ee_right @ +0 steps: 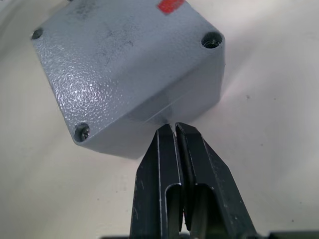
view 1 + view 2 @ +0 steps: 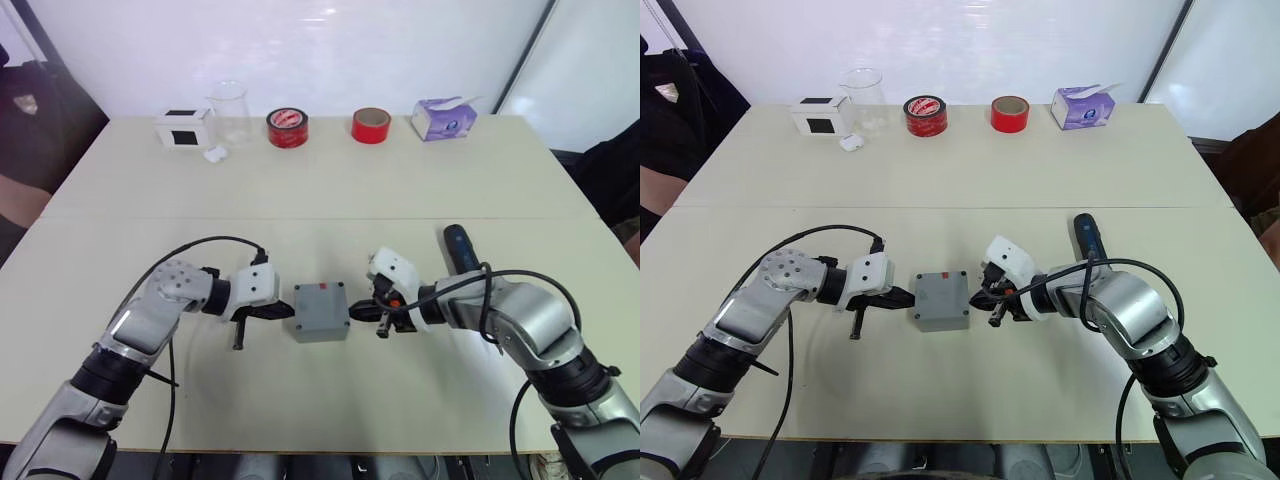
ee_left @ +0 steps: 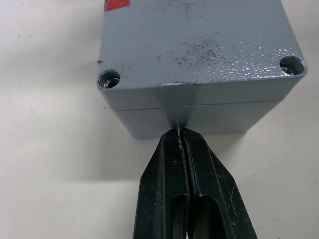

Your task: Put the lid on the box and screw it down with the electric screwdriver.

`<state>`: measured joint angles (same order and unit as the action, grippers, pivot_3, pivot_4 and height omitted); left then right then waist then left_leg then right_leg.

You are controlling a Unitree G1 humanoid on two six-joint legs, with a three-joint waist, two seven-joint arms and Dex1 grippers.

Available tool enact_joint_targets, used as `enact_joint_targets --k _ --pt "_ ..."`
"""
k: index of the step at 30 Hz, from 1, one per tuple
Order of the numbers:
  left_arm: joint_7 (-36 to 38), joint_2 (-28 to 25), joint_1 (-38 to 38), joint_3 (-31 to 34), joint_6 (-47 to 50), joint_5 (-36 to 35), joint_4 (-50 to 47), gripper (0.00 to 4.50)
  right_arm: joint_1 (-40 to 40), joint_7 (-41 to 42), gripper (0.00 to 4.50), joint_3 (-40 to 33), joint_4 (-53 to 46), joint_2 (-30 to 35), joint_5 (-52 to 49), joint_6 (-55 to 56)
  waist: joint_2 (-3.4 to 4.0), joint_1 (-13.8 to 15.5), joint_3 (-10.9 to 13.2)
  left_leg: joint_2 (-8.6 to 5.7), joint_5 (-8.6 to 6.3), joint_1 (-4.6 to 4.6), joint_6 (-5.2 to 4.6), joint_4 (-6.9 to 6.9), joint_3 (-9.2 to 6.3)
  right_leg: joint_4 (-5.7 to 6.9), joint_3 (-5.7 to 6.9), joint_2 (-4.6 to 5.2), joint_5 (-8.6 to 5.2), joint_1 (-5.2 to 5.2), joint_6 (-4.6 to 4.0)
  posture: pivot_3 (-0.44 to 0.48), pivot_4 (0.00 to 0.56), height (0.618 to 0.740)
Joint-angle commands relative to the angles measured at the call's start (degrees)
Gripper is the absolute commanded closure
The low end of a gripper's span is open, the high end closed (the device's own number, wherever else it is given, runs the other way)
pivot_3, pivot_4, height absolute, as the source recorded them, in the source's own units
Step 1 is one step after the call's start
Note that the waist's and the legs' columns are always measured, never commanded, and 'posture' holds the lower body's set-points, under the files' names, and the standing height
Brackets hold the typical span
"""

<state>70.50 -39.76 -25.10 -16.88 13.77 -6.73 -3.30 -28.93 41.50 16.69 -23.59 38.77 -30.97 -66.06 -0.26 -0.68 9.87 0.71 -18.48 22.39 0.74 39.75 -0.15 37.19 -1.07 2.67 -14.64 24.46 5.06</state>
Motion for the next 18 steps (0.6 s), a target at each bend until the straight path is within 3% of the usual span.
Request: enact_joint_targets --k 1,8,11,16,17,18 --pt "0.8 -0.3 -0.4 0.7 -1.1 -1.0 -2.0 4.50 0.0 -1.6 4.44 -2.6 -3.1 0.3 0.8 1.6 0.00 0.0 0.0 0.00 0.00 0.00 0.00 0.00 0.00 0.00 0.00 0.00 0.00 0.00 0.00 0.000 0.150 0.739" --pt "1.9 -3.8 0.9 5.9 3.4 -6.6 -8.2 4.50 1.2 -6.8 4.44 -12.2 1.2 -0.1 4.5 8.9 -0.01 0.0 0.0 0.01 0.00 0.00 0.00 0.00 0.01 0.00 -0.01 0.02 0.00 0.00 0.00 0.000 0.150 0.739" --pt "1.5 -4.4 -0.1 8.4 6.6 -9.9 -11.1 4.50 1.9 -7.8 3.75 -13.9 4.1 -0.8 6.0 12.7 -0.01 0.0 0.0 0.01 0.00 0.00 0.00 0.00 0.01 0.00 -0.01 0.02 0.00 0.00 0.00 0.000 0.150 0.739" --pt "-0.8 -3.2 -2.4 9.3 10.0 -12.3 -14.1 4.50 1.7 -9.1 1.83 -13.5 9.5 -2.8 8.9 17.0 0.00 -0.1 0.0 0.00 0.00 0.00 0.00 0.00 0.02 0.01 -0.03 0.00 0.00 0.00 0.00 0.000 0.150 0.739" --pt "-1.2 -3.1 -2.7 9.2 10.2 -12.5 -14.3 4.50 1.7 -9.1 1.27 -13.4 10.1 -3.2 9.2 17.4 -0.01 -0.1 0.0 0.00 0.00 -0.01 0.00 0.00 0.03 0.01 -0.03 0.00 0.00 0.00 0.00 0.000 0.150 0.739" --pt "-1.4 -2.9 -2.9 9.1 10.5 -12.5 -14.5 4.50 1.7 -9.1 1.05 -13.3 10.8 -3.5 9.5 17.8 -0.01 -0.1 0.0 -0.02 0.00 0.00 0.00 0.00 0.03 0.01 -0.03 -0.02 0.00 0.00 0.00 0.000 0.150 0.739"
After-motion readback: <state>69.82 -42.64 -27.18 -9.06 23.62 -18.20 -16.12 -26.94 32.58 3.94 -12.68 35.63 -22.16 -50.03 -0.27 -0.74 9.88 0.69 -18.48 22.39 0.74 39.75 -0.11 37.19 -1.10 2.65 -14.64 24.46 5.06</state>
